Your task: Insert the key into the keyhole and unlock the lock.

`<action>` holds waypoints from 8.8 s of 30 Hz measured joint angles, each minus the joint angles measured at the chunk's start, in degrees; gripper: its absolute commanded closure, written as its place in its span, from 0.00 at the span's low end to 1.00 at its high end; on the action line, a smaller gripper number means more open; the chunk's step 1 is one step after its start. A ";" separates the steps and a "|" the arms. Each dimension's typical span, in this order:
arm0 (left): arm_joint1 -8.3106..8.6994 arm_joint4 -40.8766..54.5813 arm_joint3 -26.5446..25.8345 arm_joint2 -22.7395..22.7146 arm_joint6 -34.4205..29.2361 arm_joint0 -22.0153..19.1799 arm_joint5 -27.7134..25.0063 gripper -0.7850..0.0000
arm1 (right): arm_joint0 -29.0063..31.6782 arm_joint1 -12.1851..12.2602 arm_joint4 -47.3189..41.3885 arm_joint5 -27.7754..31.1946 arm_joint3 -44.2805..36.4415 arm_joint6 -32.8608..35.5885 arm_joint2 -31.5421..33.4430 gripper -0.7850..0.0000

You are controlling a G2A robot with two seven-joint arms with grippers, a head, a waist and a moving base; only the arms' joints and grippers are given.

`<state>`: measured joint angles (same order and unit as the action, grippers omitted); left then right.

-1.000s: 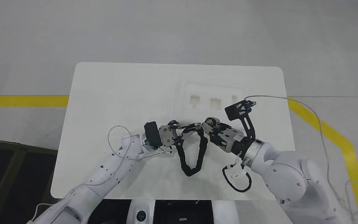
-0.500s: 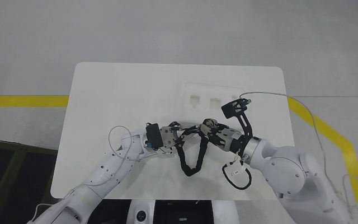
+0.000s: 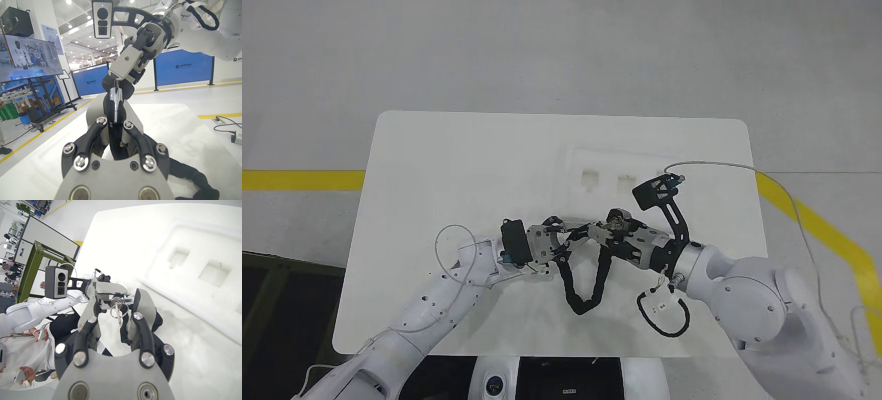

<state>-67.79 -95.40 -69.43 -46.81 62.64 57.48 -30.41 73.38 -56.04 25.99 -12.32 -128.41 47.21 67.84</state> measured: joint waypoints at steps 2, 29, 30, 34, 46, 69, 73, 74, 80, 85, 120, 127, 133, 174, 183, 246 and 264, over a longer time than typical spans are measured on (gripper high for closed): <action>-0.02 0.21 0.18 -0.10 0.19 0.11 -0.06 1.00 | 0.11 -0.03 0.00 0.07 -0.20 0.00 0.16 0.56; 0.45 1.33 0.32 -1.71 -3.02 1.36 -4.23 1.00 | 6.48 0.88 -1.58 6.10 -1.75 -0.53 12.27 1.00; 0.45 1.38 0.26 -1.73 -3.09 1.40 -4.31 1.00 | 6.28 0.87 -1.27 6.13 -1.60 -0.30 11.99 1.00; 0.42 1.44 -0.02 -1.66 -3.52 1.51 -4.58 1.00 | 4.91 0.83 1.07 6.16 -1.46 0.87 10.38 1.00; 0.25 1.42 0.04 -1.37 -4.40 1.37 -5.02 1.00 | 2.50 0.48 4.07 4.98 -2.25 1.98 7.19 1.00; 0.12 2.19 -0.24 -1.62 -3.64 1.56 -5.50 1.00 | 1.25 -0.10 5.23 3.88 -1.75 2.28 4.72 1.00; 0.05 2.32 -0.29 -1.56 -3.32 1.52 -5.65 1.00 | 0.93 -0.24 4.99 3.91 -1.37 2.02 4.32 1.00; 0.04 2.34 -0.27 -1.55 -3.27 1.51 -5.66 1.00 | 0.89 -0.27 4.98 3.90 -1.33 1.94 4.29 1.00; -0.07 2.49 -0.16 -1.41 -3.03 1.37 -5.80 1.00 | 0.84 -0.44 4.79 3.96 -1.19 1.32 4.03 1.00; -0.22 2.77 -0.11 -1.25 -2.90 1.15 -5.86 1.00 | 0.92 -0.57 4.66 3.94 -1.14 0.75 3.96 1.00; -0.98 5.45 2.19 -0.89 -1.53 1.04 -7.16 1.00 | 6.15 -0.33 -5.84 9.53 0.06 1.63 13.57 1.00; -1.20 6.64 2.19 -0.80 -1.54 1.07 -7.90 1.00 | 7.00 -0.39 -5.65 15.95 -0.40 -2.11 12.90 1.00; -1.41 7.79 2.09 -0.81 -1.64 1.16 -8.36 1.00 | 8.62 -0.80 -5.30 20.56 2.13 -9.12 10.89 1.00; -2.43 29.45 2.34 1.28 -16.00 2.18 -27.24 1.00 | 2.15 -1.90 -15.37 41.85 16.94 -15.70 8.98 1.00; -2.60 29.01 2.23 1.06 -16.36 2.40 -27.59 1.00 | 0.55 -1.89 -16.22 41.70 18.72 -14.32 9.39 1.00; -2.00 25.59 3.05 -1.06 -16.36 1.54 -27.59 1.00 | -0.21 0.28 -12.63 44.16 14.10 1.57 16.02 0.34; 4.08 23.84 0.85 6.85 -16.36 -4.98 -27.59 1.00 | -2.02 1.01 -15.71 47.37 15.85 7.71 15.70 0.00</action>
<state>-63.71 -71.57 -68.58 -39.95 46.28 52.50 -58.00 71.35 -55.03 10.28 35.05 -112.56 54.92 83.53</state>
